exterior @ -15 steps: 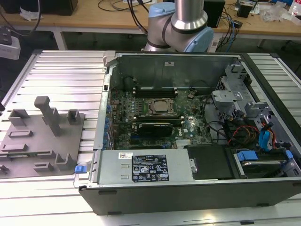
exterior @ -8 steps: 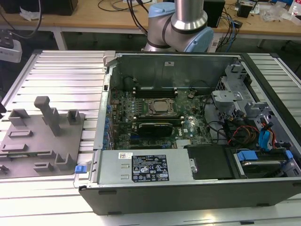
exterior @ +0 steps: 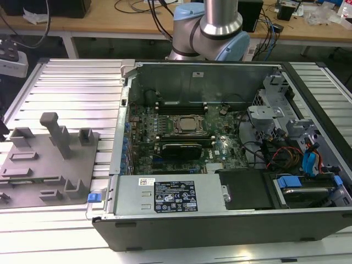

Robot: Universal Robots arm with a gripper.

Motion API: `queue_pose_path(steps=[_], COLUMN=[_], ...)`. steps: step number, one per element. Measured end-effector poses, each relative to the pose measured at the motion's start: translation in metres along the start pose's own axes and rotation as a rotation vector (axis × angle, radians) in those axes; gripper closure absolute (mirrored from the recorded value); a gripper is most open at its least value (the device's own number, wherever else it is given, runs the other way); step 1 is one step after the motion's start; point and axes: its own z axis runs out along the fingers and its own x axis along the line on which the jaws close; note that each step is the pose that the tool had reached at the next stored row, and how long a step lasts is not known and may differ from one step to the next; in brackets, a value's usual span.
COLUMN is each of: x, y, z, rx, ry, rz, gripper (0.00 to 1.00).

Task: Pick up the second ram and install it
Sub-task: 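Pick up the second ram and move it above second insertion slot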

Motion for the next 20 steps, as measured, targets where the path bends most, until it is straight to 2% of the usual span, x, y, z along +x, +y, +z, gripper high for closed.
queue_pose_path(steps=[20], x=[0.0001], y=[-0.0009], z=[0.0255], rx=[0.0], ry=[0.0], rz=[0.0], gripper=[0.76])
